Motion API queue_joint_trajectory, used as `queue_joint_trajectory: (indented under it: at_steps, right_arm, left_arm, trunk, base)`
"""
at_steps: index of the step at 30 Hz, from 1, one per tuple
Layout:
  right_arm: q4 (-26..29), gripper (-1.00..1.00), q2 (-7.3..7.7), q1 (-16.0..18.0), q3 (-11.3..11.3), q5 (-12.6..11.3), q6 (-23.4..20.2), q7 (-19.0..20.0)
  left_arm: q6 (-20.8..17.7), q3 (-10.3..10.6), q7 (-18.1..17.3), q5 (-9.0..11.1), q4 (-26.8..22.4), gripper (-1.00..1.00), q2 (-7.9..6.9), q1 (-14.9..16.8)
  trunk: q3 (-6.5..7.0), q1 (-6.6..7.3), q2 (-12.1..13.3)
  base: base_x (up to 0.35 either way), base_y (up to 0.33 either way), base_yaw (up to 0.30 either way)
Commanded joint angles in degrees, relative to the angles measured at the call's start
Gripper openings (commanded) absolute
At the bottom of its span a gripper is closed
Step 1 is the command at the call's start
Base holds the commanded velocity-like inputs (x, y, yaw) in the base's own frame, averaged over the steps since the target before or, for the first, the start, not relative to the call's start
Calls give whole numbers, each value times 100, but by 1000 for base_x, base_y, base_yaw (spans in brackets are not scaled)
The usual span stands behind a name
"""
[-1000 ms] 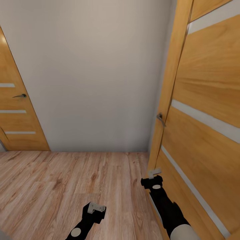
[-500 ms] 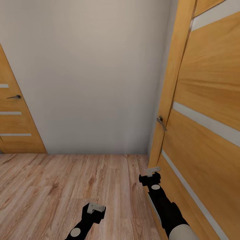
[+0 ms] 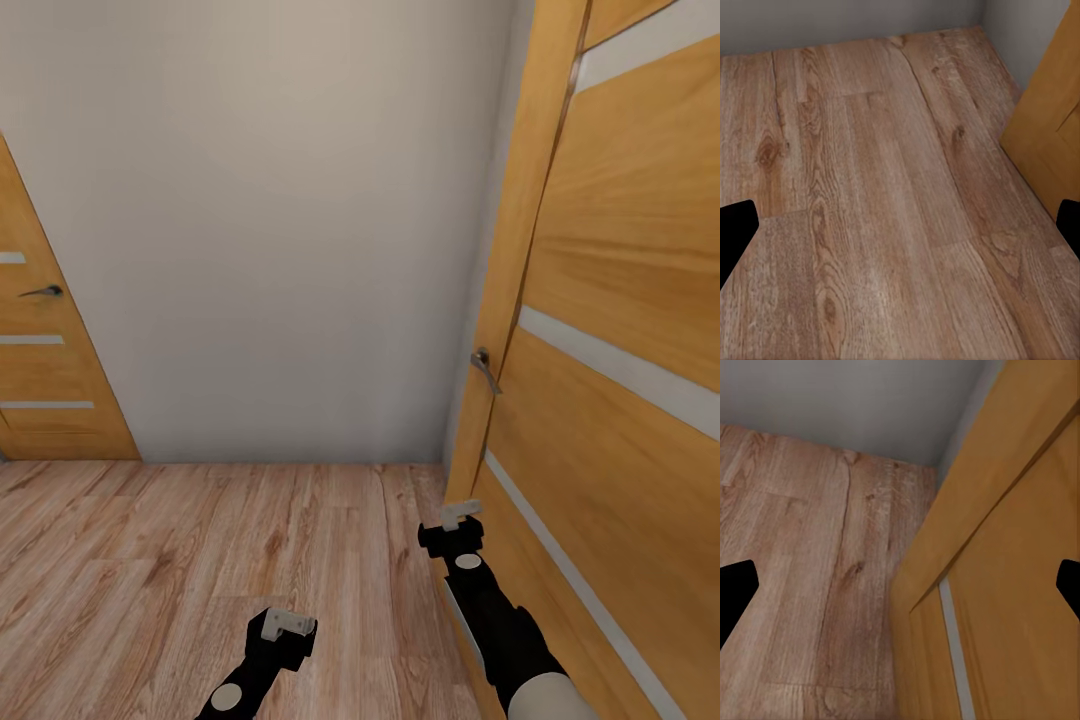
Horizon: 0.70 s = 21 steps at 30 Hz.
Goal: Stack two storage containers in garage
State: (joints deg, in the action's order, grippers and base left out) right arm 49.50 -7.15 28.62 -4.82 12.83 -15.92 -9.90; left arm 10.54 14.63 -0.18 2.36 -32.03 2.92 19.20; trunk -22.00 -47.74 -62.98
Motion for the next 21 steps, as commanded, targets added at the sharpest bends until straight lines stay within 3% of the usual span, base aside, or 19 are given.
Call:
queue_joint_trajectory:
  at_steps: [1,5,16,21]
  right_arm:
    - [7,100,1,3,-13,51,-50,-22]
    - [7,100,4,3,-11,52,-51,-31]
    - [7,100,11,3,-1,53,-52,-43]
    - [7,100,11,3,3,53,-52,-46]
  left_arm:
    - [19,13,-1,24,4,100,-2,4]
    - [17,13,-4,15,7,100,0,4]
    - [16,13,-8,-10,13,100,5,4]
    - [18,13,-8,-9,8,100,6,4]
  trunk:
    - [-6,0,-4]
    - [-6,0,-4]
    - [-6,0,-4]
    - [-6,0,-4]
  base:
    - [0,0,0]
    - [-47,0,0]
    - [-275,0,0]
    - [-98,0,0]
